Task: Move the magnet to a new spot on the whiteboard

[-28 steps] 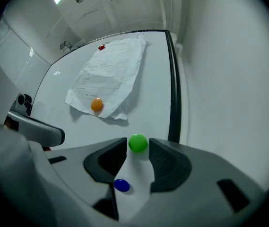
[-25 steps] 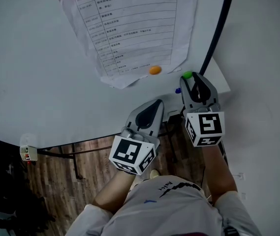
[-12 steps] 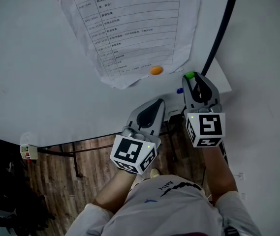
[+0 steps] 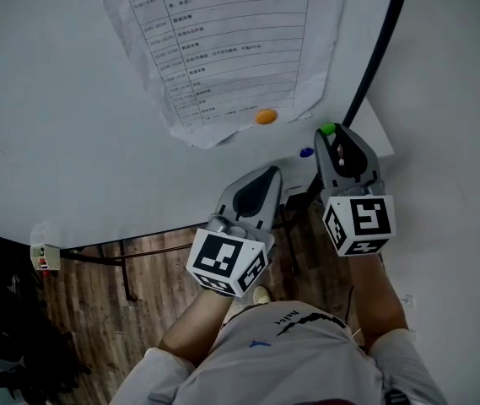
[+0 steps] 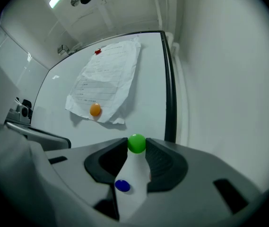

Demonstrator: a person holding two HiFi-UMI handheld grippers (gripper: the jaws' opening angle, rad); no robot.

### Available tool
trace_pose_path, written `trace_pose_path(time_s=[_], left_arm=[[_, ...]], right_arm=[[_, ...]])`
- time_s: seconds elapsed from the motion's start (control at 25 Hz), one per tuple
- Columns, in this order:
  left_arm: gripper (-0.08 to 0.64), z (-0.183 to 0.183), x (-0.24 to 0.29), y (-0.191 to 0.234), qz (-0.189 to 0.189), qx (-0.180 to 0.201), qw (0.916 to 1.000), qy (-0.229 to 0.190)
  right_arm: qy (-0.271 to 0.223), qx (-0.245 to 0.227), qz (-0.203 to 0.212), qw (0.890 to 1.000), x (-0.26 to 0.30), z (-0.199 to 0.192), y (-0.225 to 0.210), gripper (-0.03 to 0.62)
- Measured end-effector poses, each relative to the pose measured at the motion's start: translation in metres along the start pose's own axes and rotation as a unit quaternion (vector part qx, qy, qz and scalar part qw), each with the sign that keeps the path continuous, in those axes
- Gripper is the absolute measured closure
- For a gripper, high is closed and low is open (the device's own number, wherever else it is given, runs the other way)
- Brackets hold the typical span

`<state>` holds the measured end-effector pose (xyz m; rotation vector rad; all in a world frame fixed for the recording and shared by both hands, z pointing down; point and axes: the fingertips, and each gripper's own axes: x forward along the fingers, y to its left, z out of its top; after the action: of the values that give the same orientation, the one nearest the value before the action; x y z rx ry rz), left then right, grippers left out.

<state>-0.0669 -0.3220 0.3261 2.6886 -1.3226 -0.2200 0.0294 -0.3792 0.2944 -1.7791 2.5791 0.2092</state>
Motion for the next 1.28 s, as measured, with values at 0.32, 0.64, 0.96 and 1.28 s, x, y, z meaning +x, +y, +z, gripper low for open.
trace_pose_path(time_s=[0.32, 0.64, 0.96, 1.28], left_arm=[[0.549, 0.001, -0.002, -0.016, 0.009, 0.005, 0.9999, -0.004], [0.549, 0.002, -0.014, -0.048, 0.029, 0.013, 0.9995, -0.007], [0.549, 0.000, -0.035, -0.091, 0.050, 0.017, 0.9985, -0.011], [0.549, -0.006, -0.064, -0.132, 0.071, 0.008, 0.9973, -0.016]], right_arm=[[-0.008, 0.015, 0.030, 0.999, -0.024, 0.007, 0.007, 0.465], [-0.019, 0.025, 0.071, 0.997, -0.064, 0.016, 0.016, 0.465], [-0.027, 0.035, 0.108, 0.993, -0.115, 0.023, 0.020, 0.465], [-0.030, 0.043, 0.150, 0.987, -0.165, 0.023, 0.032, 0.464]])
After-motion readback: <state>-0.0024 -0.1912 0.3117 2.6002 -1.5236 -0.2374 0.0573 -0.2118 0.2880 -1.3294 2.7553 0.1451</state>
